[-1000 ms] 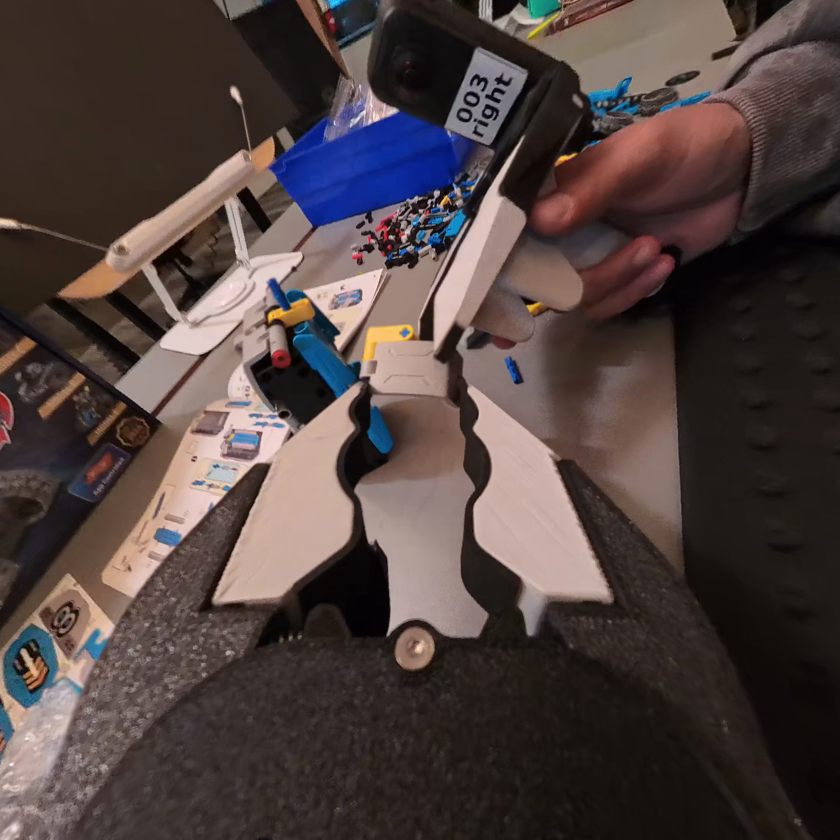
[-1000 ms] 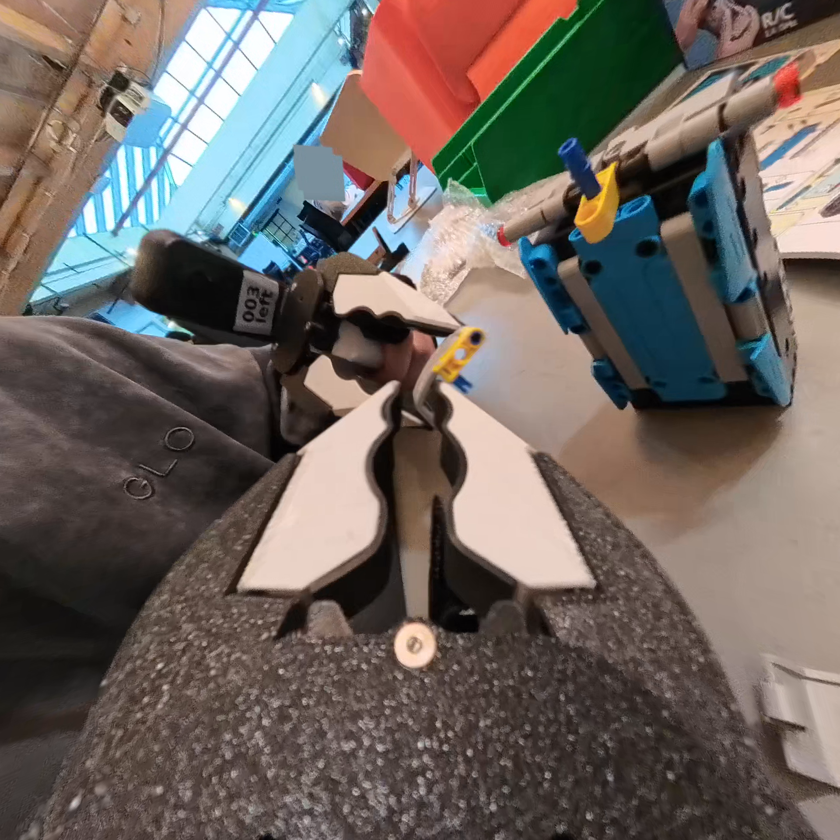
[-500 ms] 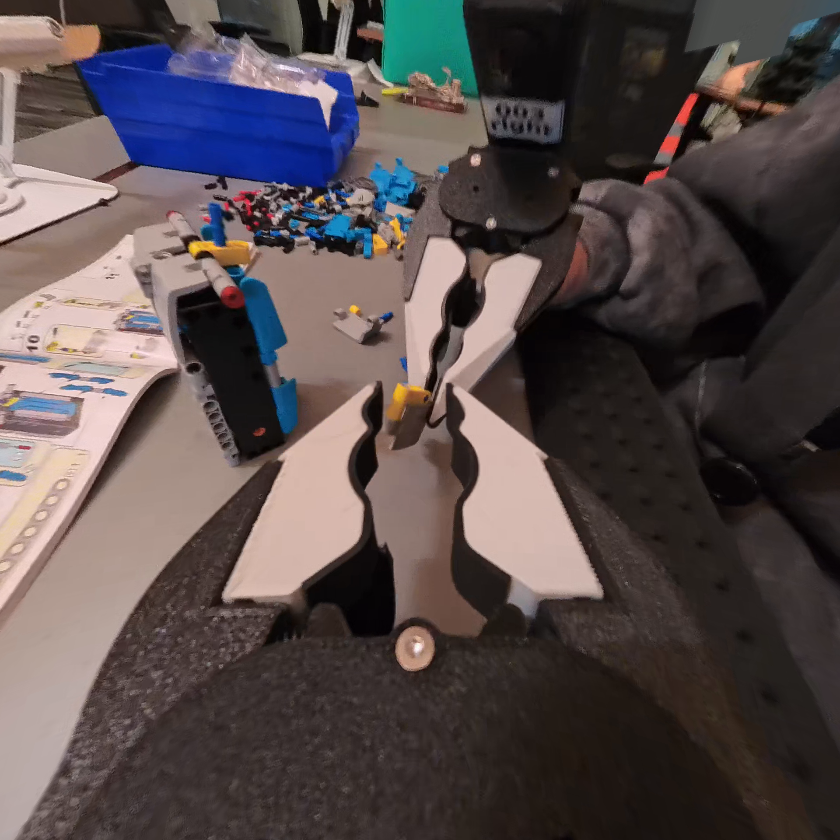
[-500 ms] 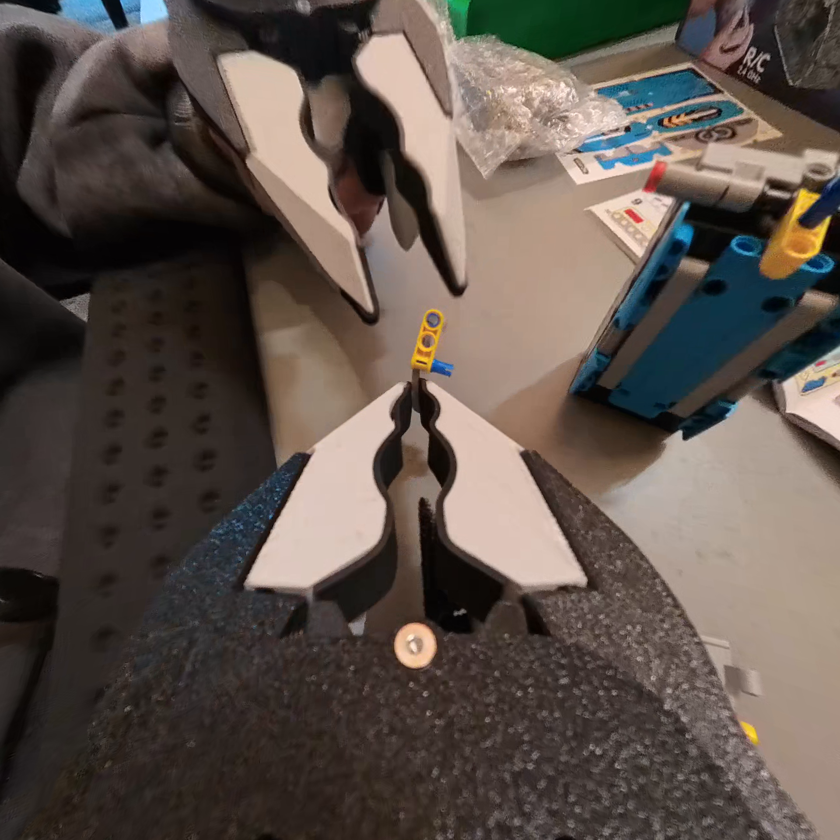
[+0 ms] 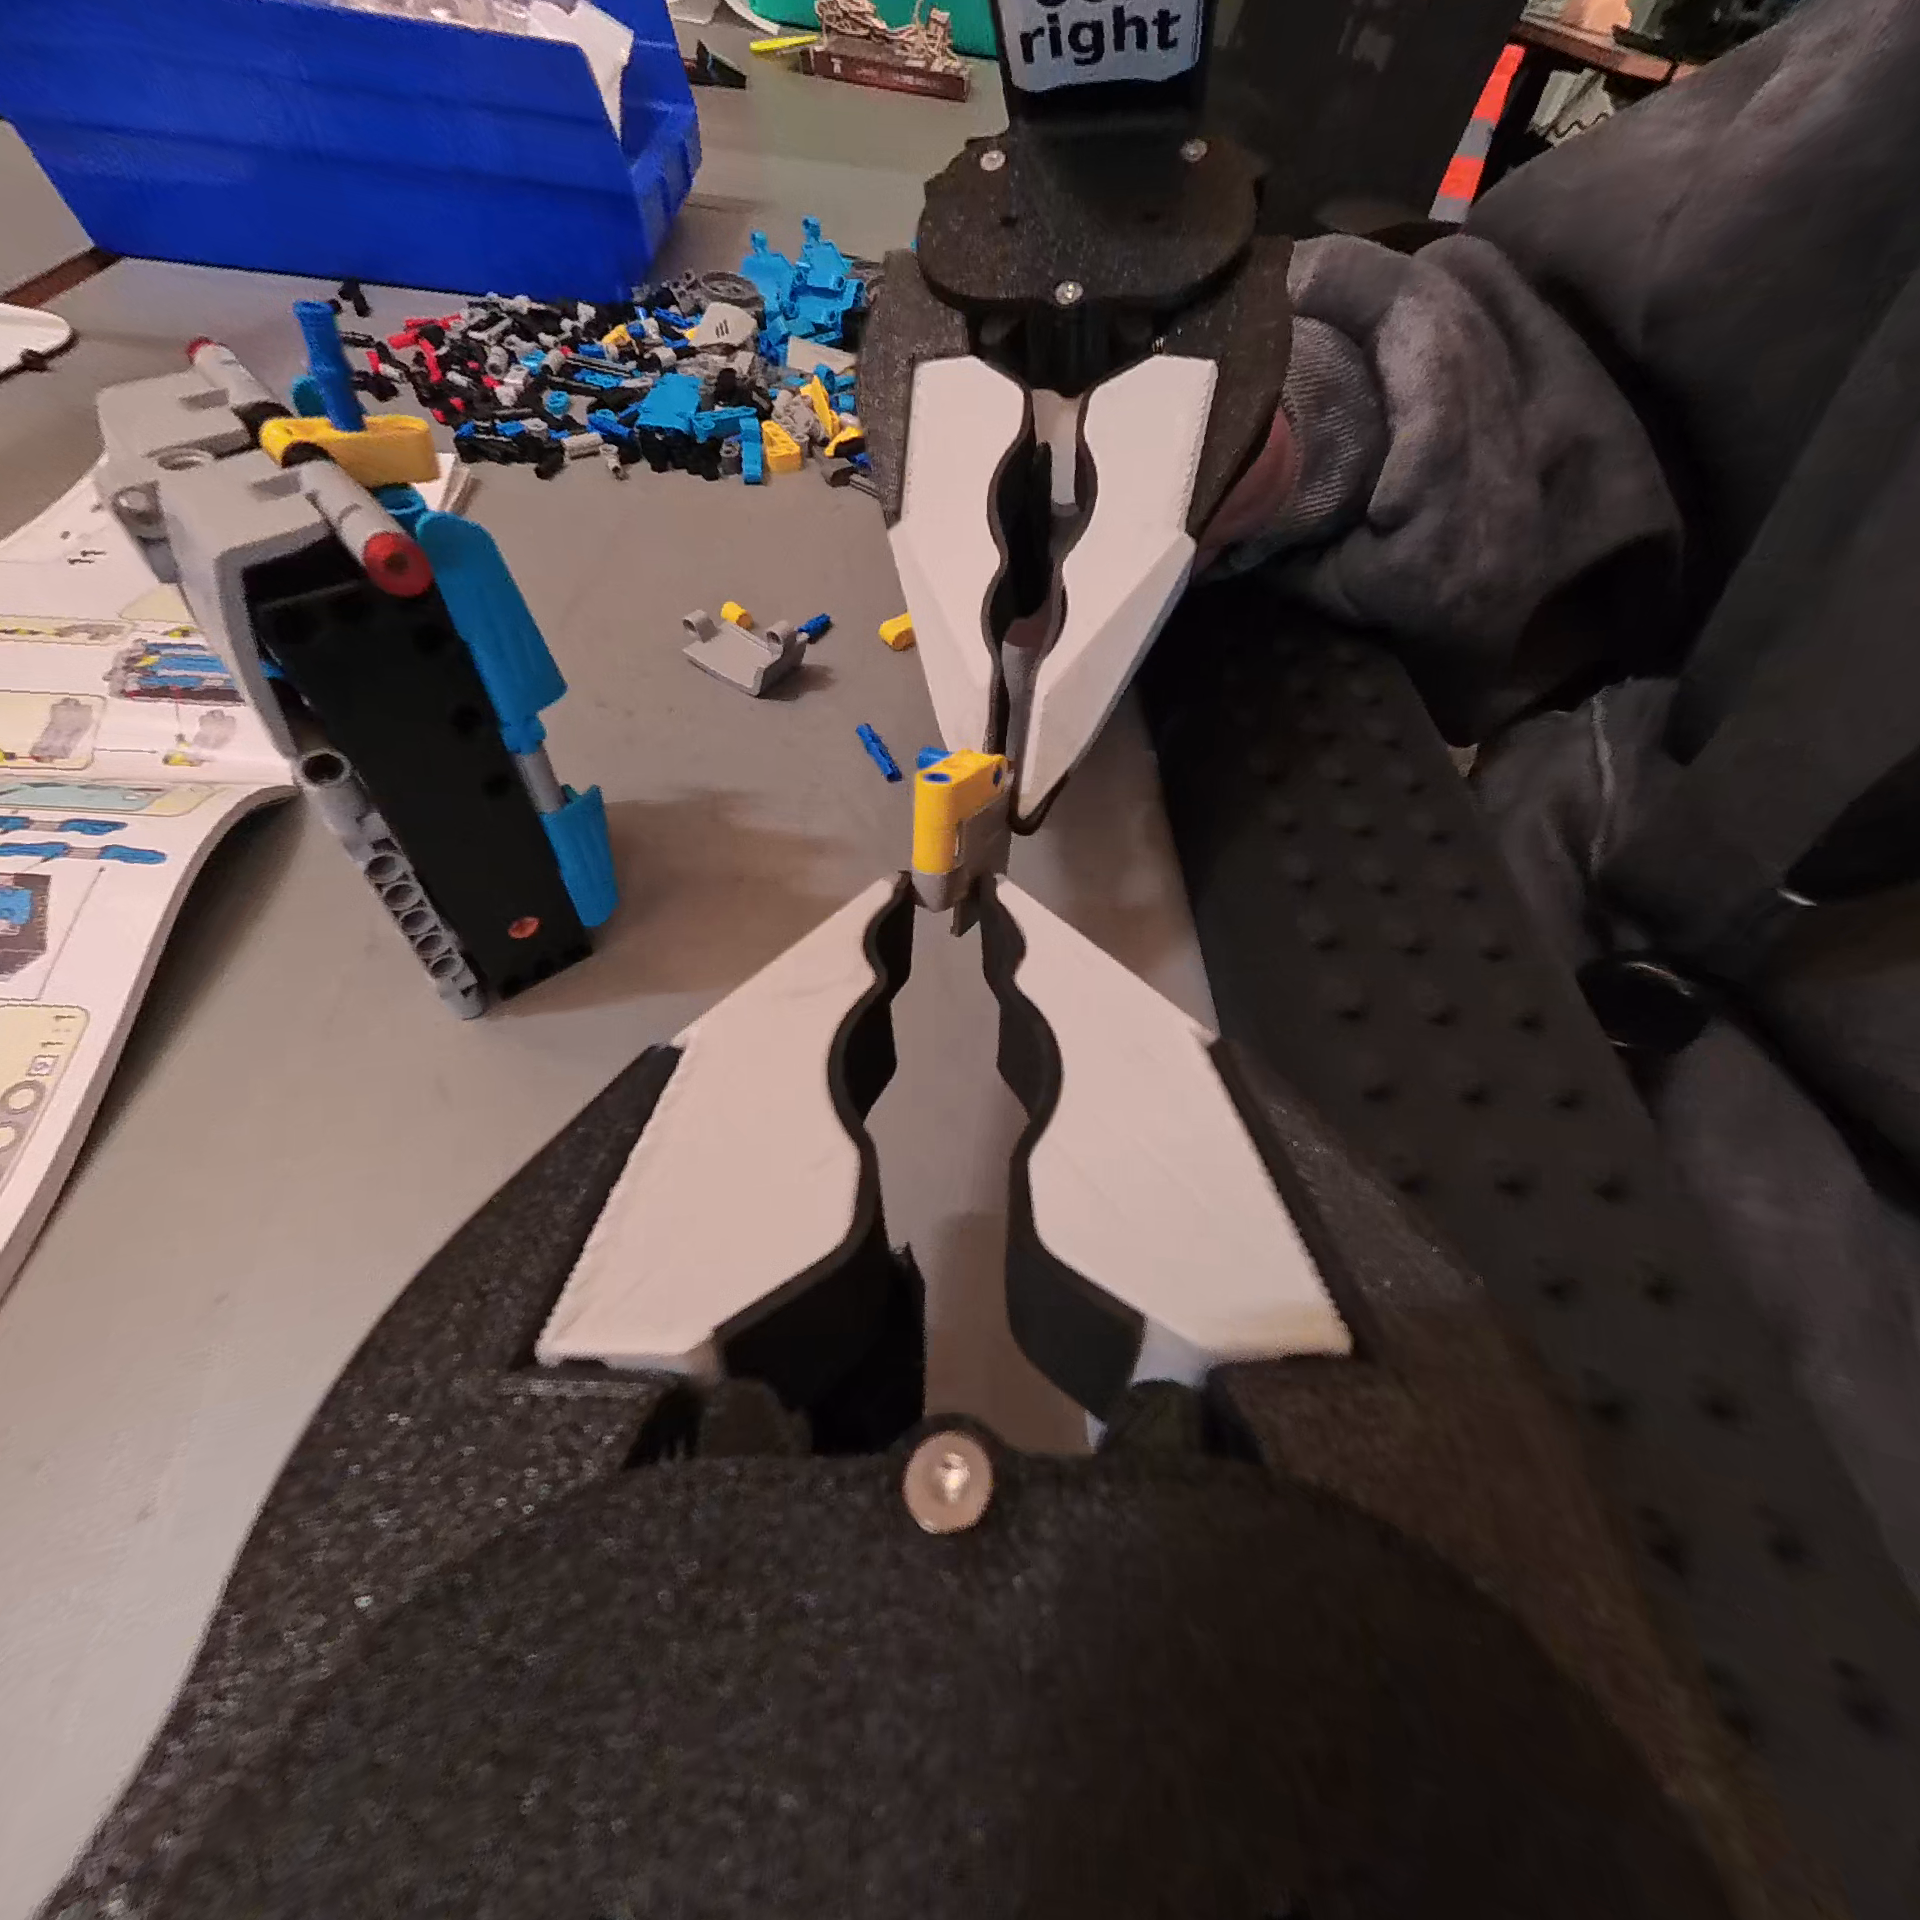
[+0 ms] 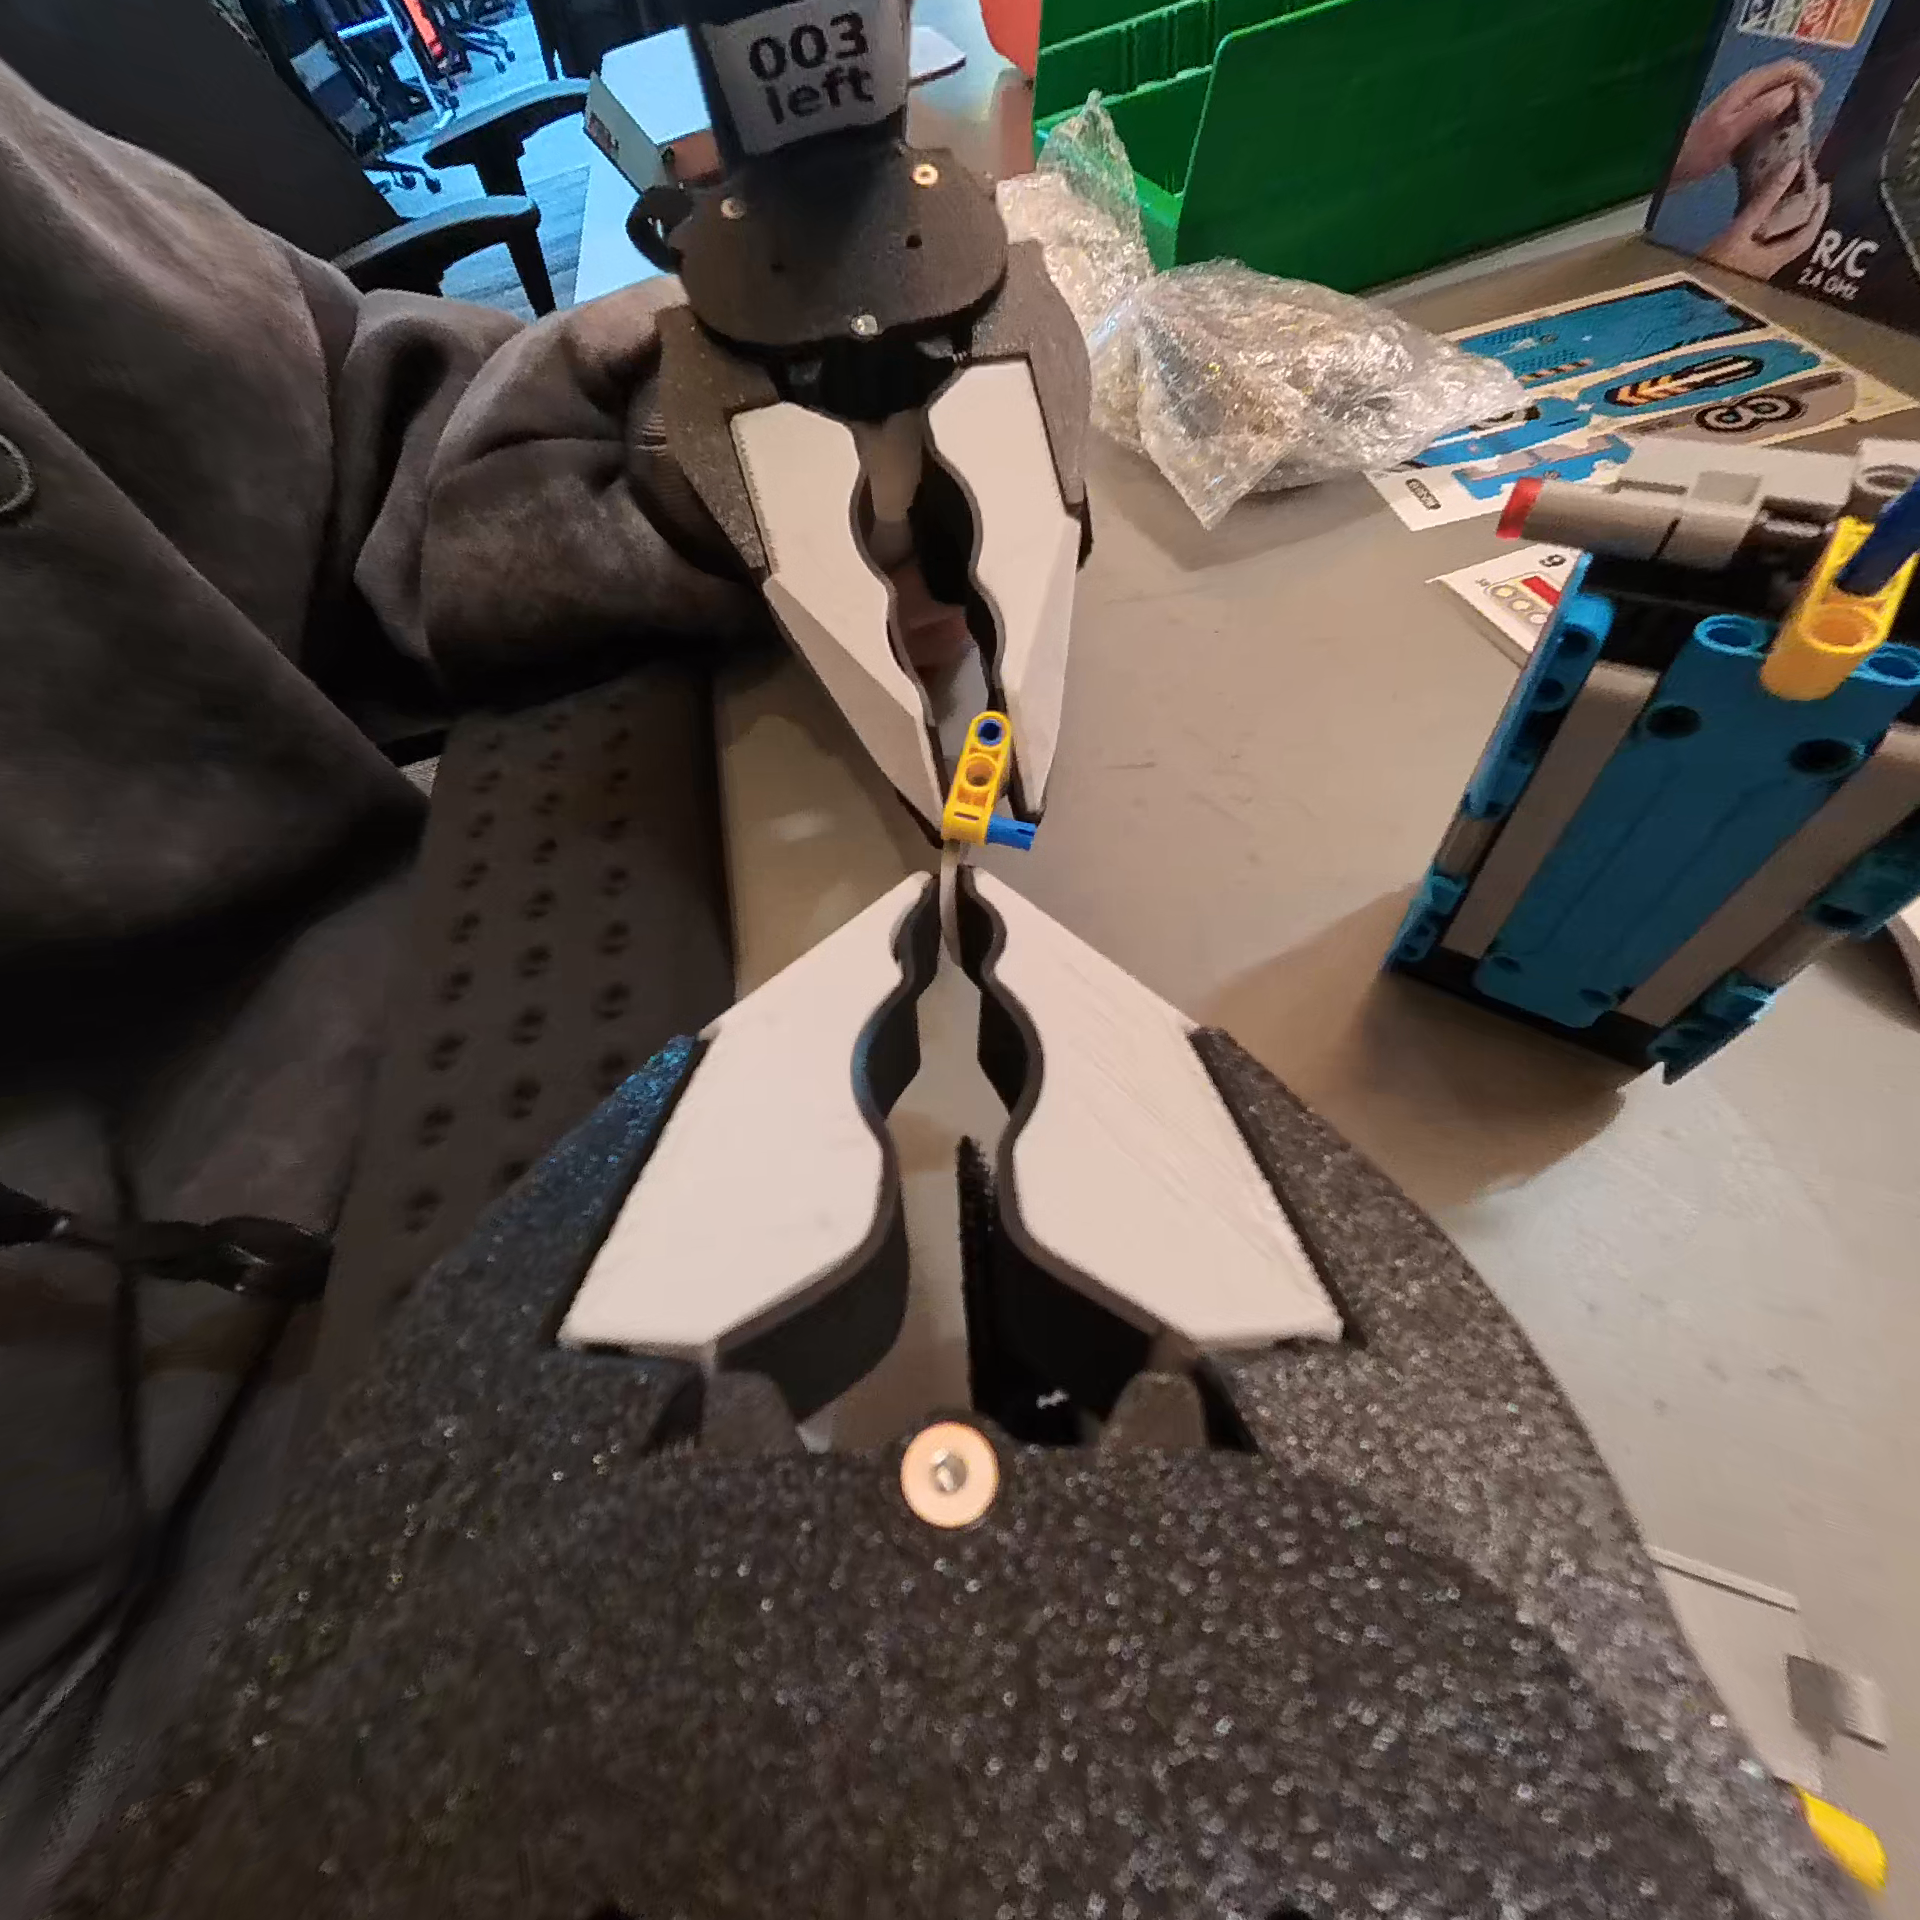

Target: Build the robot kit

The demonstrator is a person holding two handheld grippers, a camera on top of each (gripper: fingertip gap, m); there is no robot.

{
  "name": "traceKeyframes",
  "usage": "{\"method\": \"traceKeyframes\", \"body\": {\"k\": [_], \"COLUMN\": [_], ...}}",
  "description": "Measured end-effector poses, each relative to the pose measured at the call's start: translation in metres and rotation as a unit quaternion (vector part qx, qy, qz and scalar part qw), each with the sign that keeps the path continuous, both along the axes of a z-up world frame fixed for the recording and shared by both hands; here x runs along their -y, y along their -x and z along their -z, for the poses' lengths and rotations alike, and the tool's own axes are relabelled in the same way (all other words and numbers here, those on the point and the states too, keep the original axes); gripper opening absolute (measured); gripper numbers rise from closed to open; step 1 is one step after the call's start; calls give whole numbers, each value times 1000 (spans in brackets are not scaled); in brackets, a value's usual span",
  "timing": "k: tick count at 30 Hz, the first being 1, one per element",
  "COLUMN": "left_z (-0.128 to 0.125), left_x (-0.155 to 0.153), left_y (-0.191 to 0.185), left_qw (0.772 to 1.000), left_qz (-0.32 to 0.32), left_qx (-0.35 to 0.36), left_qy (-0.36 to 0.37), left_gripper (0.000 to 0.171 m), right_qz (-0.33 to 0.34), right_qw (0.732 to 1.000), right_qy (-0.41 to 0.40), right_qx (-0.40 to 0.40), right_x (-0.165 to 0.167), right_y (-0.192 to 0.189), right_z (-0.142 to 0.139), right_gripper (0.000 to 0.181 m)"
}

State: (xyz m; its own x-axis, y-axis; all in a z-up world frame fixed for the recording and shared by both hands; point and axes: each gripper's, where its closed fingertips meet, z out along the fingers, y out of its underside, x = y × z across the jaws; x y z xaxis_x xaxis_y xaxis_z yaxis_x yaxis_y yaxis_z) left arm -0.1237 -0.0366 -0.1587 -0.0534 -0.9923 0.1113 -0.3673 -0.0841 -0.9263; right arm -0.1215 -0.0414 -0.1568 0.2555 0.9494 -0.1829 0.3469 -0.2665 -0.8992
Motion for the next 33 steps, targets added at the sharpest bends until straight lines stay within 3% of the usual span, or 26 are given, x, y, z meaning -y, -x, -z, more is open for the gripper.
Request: {"method": "traceKeyframes", "body": {"k": [7, 11, 21, 24, 26, 27, 29, 31, 33], "left_z": [2, 6, 4, -17, -37, -45, -58, -58, -47], "left_x": [2, -4, -23, -46, -56, -70, -96, -108, -108], "left_y": [0, -2, -4, -4, 5, 12, 18, 12, 0], "left_qw": [999, 998, 993, 983, 976, 972, 967, 973, 983], "left_qz": [13, 0, -44, -112, -118, -133, -137, -101, -49], "left_qx": [-2, -10, 2, 81, 143, 166, 201, 193, 156], "left_qy": [30, 56, 106, 118, 116, 98, 69, 80, 79], "left_gripper": [10, 0, 7, 14, 15, 20, 47, 91, 116], "right_qz": [-1, 6, 15, 27, 37, 45, 67, 100, 127], "right_qw": [999, 998, 997, 999, 999, 999, 998, 994, 990], "right_qy": [31, 54, 53, 30, 15, 6, -16, -38, -45], "right_qx": [-16, -39, -45, -33, -20, -10, 14, 37, 38], "right_x": [1, -4, -10, -15, -21, -24, -33, -44, -52], "right_y": [-3, -9, -15, -15, -16, -16, -19, -21, -19], "right_z": [-1, -4, -4, -2, 1, 3, 7, 8, 2], "right_gripper": [3, 3, 3, 3, 3, 3, 3, 3, 3]}}
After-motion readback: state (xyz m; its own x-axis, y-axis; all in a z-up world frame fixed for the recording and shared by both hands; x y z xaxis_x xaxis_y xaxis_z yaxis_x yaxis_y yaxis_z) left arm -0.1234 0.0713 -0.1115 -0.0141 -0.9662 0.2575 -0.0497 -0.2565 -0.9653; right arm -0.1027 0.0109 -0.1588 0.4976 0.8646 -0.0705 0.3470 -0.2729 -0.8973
